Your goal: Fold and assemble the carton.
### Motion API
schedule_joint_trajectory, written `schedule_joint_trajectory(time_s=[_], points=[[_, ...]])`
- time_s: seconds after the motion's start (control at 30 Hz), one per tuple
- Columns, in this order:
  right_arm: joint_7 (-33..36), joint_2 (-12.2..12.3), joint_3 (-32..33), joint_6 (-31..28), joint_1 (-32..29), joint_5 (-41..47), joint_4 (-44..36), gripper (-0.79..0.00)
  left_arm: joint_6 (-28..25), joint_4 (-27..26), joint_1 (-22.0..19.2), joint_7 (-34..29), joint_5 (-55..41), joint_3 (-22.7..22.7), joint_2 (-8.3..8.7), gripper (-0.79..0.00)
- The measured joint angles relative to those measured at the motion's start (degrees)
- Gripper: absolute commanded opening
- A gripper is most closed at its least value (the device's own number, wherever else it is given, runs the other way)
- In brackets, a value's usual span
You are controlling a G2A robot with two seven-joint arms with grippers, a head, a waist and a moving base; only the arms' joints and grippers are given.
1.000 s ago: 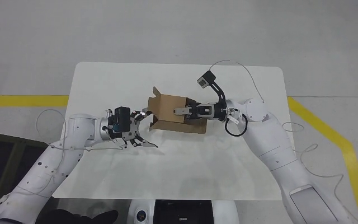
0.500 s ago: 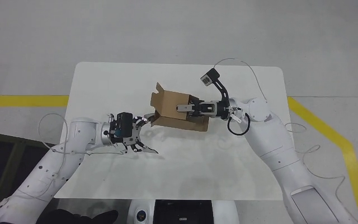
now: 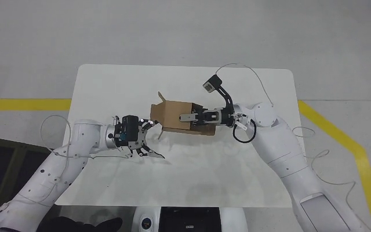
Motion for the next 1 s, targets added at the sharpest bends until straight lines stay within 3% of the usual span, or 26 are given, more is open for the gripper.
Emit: schedule_joint_trajectory(time_s=[0.67,0.7,0.77,0.8,0.87,0.93,1.0], points=[[1.5,-0.1,0.2,-0.4,0.2,1.3,0.5,-0.785,0.0,2.9,-1.0,2.3,-4.2,0.7,-0.25,0.000],[1.5,-0.1,0.2,-0.4,0.2,1.3,0.5,-0.785,0.0,3.1,-1.0,2.6,-4.5,0.8,-0.17,-0.015],[1.5,-0.1,0.2,-0.3,0.1,1.3,0.4,-0.785,0.0,3.5,-1.0,3.5,-5.2,1.1,0.03,-0.240],[1.6,-0.1,0.1,-0.3,0.1,1.2,0.4,-0.785,0.0,3.7,-1.1,3.9,-5.6,1.2,0.13,-0.246],[1.6,-0.1,0.0,-0.3,0.1,1.1,0.3,-0.785,0.0,4.2,-1.4,4.6,-6.4,1.5,0.34,-0.145],[1.6,-0.1,0.0,-0.2,0.1,1.0,0.3,-0.785,0.0,4.5,-1.8,4.9,-6.9,1.7,0.54,-0.200],[1.6,-0.1,0.0,-0.1,0.1,1.0,0.3,-0.785,0.0,4.7,-2.1,5.3,-7.5,2.0,0.77,-0.151]])
